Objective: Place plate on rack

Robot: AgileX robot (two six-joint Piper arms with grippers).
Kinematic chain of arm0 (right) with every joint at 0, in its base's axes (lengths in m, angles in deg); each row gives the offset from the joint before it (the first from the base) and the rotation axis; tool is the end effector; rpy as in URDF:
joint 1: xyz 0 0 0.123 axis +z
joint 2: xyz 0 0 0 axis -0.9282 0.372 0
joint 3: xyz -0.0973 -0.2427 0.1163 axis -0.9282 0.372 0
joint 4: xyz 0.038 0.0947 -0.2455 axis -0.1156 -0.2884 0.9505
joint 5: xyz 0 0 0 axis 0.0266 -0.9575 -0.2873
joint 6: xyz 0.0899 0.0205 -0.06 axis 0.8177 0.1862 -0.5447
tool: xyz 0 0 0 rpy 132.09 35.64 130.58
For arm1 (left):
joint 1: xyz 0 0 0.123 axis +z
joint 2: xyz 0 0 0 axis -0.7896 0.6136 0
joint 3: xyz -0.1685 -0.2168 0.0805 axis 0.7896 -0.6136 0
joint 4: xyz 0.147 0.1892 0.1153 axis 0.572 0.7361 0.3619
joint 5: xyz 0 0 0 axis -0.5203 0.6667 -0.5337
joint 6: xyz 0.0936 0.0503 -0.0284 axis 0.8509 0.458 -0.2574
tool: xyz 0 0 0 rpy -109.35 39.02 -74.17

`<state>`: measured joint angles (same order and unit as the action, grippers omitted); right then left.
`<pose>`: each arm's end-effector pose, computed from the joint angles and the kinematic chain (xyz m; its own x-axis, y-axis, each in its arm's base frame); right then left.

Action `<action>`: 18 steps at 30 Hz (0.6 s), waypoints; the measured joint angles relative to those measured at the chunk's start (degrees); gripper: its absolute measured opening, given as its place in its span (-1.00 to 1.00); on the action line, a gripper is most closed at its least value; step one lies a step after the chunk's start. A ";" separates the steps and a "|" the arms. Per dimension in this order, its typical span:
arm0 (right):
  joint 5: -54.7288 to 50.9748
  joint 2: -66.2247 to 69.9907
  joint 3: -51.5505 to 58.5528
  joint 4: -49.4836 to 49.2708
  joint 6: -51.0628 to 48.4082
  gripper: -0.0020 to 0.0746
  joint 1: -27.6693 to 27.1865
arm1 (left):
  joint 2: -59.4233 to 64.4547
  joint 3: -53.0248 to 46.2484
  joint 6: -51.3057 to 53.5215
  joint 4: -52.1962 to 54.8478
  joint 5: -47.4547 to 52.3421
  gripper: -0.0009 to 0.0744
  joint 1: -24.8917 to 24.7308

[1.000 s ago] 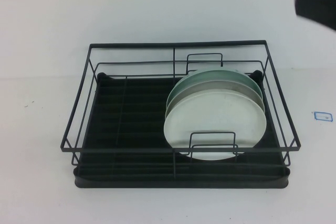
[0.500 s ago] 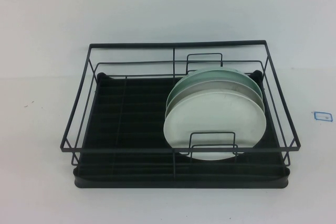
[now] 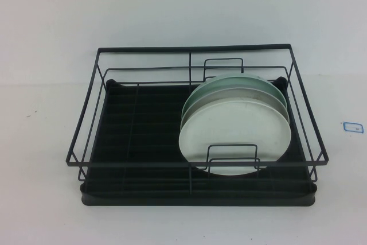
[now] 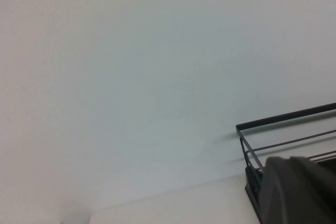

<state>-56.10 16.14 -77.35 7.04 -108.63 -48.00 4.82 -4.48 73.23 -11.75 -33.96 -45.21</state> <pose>0.1374 0.0645 0.2511 -0.0472 -0.4193 -0.9066 -0.5062 0.7925 -0.3402 0.0978 -0.0009 0.3120 0.0947 0.2042 -0.9743 -0.0252 0.9789 0.2027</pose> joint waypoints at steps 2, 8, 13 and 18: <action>0.11 0.00 0.04 0.00 0.00 -0.90 0.00 | 0.00 0.00 0.00 0.00 0.00 -0.98 0.00; -0.03 0.00 0.04 -1.10 0.00 -0.90 0.00 | 0.00 0.00 0.00 0.00 0.10 -0.98 0.00; -0.22 0.00 0.04 -6.62 0.00 -0.90 0.00 | 0.00 0.00 0.00 0.00 0.22 -0.98 0.21; -0.22 0.00 0.04 -12.23 0.00 -0.90 0.00 | -2.71 0.00 0.00 0.00 0.31 -0.98 0.21</action>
<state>-56.33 16.14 -77.32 -5.19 -108.63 -48.00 2.11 -4.48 73.23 -11.75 -33.64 -45.00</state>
